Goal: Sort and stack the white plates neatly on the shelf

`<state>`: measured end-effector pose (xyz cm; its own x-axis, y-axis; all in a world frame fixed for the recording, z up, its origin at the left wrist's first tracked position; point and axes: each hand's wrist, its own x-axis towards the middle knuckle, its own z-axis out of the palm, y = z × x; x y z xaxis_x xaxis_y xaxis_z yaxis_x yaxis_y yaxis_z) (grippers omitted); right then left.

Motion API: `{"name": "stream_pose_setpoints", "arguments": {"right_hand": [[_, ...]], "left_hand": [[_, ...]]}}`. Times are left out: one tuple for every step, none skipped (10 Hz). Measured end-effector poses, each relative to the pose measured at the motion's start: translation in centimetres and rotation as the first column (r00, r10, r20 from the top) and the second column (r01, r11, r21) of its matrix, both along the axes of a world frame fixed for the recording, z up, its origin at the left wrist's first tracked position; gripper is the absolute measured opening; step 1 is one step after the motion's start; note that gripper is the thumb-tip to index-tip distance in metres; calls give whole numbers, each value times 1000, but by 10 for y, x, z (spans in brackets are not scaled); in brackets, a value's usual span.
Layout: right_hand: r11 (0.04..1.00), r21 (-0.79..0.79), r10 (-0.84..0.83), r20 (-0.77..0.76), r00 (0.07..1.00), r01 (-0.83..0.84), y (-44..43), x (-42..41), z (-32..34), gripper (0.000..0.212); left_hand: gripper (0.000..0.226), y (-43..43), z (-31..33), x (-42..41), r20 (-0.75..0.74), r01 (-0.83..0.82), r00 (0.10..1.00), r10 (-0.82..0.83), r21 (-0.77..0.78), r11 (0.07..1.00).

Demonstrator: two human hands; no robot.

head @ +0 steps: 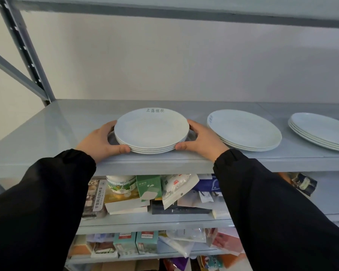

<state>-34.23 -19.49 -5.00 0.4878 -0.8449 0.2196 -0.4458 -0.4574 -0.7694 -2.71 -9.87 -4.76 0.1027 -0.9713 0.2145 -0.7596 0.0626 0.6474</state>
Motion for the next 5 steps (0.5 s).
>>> {"name": "stream_pose_setpoints", "arguments": {"right_hand": [[1000,15,-13,-17,1000,13,2,0,4,92],[999,21,-45,-29,999,45,11,0,14,98],[990,31,-139,26,990,138,34,-15,17,106],[996,21,-92,196,976,90,90,-51,26,55],[970,-145,-121,407,905,195,153,-110,76,16]], "left_hand": [[101,3,7,-5,-10,16,1000,-16,3,1000],[106,10,15,-10,-19,29,999,-29,24,999],[110,17,18,-11,32,22,999,-25,74,997],[129,27,11,-11,81,-71,995,63,98,993],[119,39,-2,-19,81,-240,966,244,-57,969]]}}
